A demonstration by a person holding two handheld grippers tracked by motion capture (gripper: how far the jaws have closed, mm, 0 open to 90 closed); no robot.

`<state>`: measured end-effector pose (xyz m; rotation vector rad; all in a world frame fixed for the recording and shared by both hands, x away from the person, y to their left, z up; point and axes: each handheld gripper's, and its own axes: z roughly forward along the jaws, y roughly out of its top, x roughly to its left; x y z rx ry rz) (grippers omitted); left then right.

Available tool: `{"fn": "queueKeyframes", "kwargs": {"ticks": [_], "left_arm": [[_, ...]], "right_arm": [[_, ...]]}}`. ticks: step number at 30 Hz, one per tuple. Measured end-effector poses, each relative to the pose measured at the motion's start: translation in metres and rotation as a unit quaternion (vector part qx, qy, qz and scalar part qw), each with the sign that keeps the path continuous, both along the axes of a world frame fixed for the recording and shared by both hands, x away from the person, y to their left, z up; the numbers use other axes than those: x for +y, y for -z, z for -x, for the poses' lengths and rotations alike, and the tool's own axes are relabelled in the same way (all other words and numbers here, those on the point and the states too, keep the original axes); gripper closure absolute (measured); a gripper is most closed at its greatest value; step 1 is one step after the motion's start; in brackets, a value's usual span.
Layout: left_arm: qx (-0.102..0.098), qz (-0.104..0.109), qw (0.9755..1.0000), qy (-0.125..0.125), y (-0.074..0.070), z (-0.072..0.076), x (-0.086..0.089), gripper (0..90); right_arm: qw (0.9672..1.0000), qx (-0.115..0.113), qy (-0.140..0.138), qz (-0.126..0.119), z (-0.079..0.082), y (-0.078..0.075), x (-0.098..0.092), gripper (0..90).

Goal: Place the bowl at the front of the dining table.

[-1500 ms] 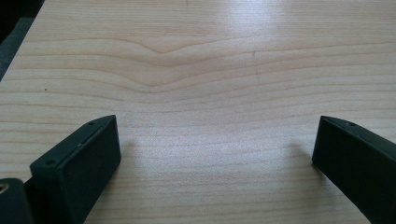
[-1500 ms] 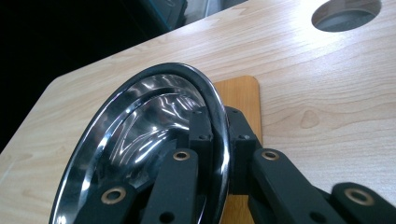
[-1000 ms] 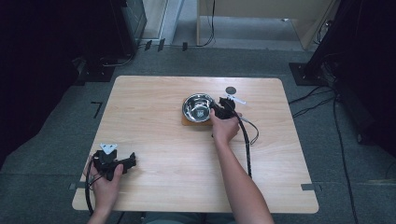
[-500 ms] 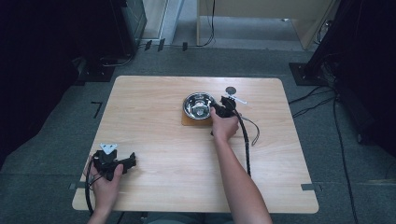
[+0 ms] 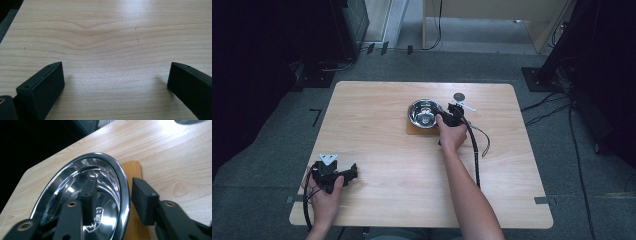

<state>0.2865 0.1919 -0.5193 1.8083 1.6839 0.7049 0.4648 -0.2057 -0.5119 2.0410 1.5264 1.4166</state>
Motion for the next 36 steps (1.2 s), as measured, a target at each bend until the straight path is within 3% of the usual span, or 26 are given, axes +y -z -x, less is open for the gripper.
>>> {"fn": "queueKeyframes", "kwargs": {"ticks": [8,13,17,23,29,32,36], "left_arm": [[0.0,0.0,1.0,0.0,0.0,0.0,0.0,0.9],[0.0,0.0,1.0,0.0,0.0,0.0,0.0,0.9],[0.0,0.0,1.0,0.0,0.0,0.0,0.0,0.9],[0.0,0.0,1.0,0.0,0.0,0.0,0.0,0.9],[0.0,0.0,1.0,0.0,0.0,0.0,0.0,0.9],[0.0,0.0,1.0,0.0,0.0,0.0,0.0,0.9],[0.0,0.0,1.0,0.0,0.0,0.0,0.0,0.9]], "right_arm": [[0.9987,-0.044,-0.017,0.018,0.007,-0.008,0.001,51.8],[0.9973,-0.046,-0.033,0.046,0.012,-0.013,0.0,50.5],[0.9958,-0.054,-0.03,0.067,0.015,-0.017,-0.002,49.3],[0.9947,-0.063,-0.028,0.077,0.02,-0.022,-0.008,47.6],[0.9942,-0.074,-0.04,0.068,0.027,-0.028,-0.012,47.1],[0.9934,-0.073,-0.045,0.077,0.031,-0.03,-0.012,40.7],[0.9898,-0.077,-0.057,0.105,0.037,-0.033,-0.013,35.3]]}}
